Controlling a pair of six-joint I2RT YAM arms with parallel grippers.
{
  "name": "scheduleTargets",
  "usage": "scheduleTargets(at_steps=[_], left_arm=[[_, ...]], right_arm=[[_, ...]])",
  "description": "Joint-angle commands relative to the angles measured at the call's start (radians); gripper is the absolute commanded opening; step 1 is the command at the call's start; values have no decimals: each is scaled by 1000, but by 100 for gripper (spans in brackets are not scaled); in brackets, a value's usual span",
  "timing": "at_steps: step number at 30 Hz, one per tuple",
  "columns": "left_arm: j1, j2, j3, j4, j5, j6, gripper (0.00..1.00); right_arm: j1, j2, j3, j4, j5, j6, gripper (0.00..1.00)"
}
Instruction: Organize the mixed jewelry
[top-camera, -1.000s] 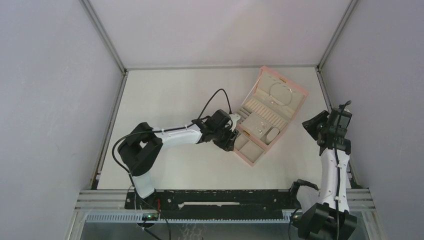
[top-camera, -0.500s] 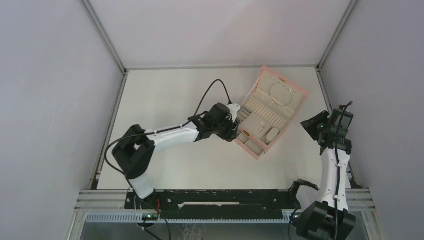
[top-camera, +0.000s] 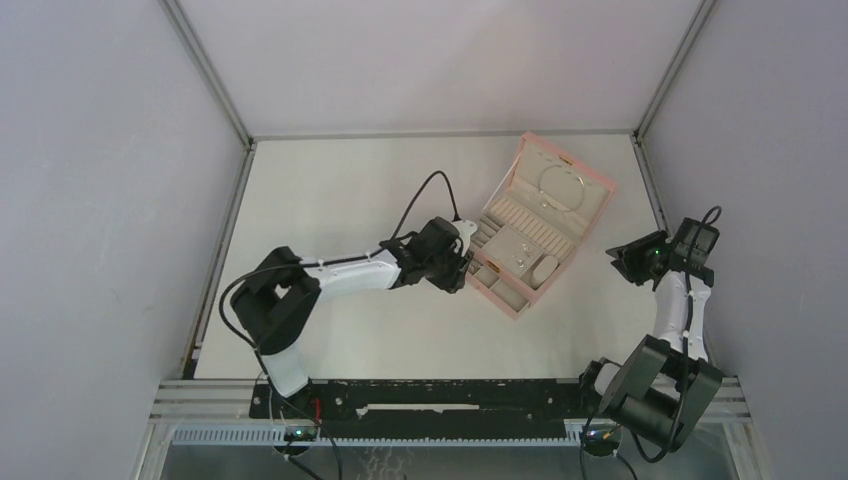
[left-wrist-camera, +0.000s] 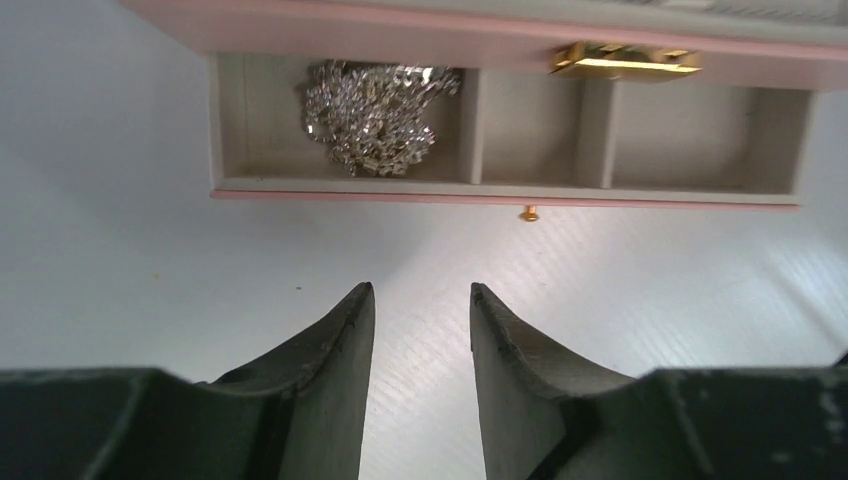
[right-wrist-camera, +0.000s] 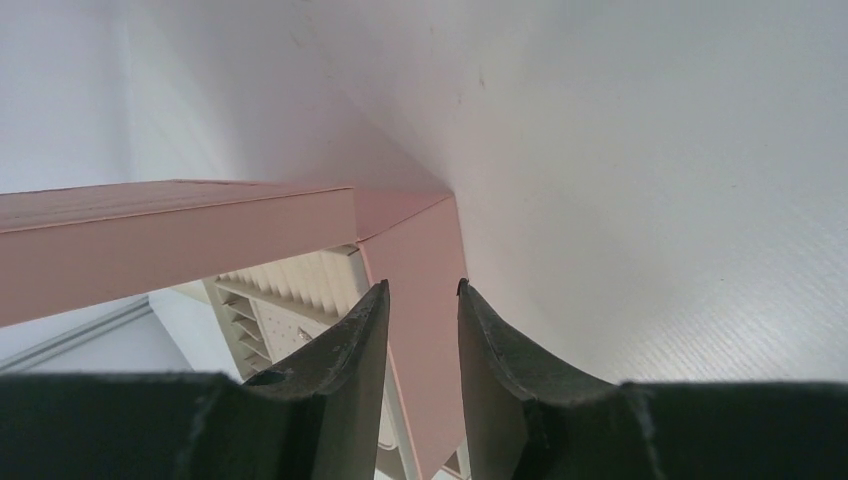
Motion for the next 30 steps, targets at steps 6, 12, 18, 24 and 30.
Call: scheduleTargets(at_steps=[6,12,18,24,30], left_arm=[[1,121,76,86,-50,-67,44],[0,153,92,251,-30,-128,51],[1,154,61,422,-5,-168,56],[0,181,81,499,38,-188,56],[1,103,42,424,36,-151,52]], right_arm=[[-10,-53,16,25,-31,14,40],[-12,-57,16,14,-34,9,39],[-12,-58,16,11,-43,2,39],[-12,-48,16,25,-69,7,39],[-12,-53,16,27,-74,-6,39]])
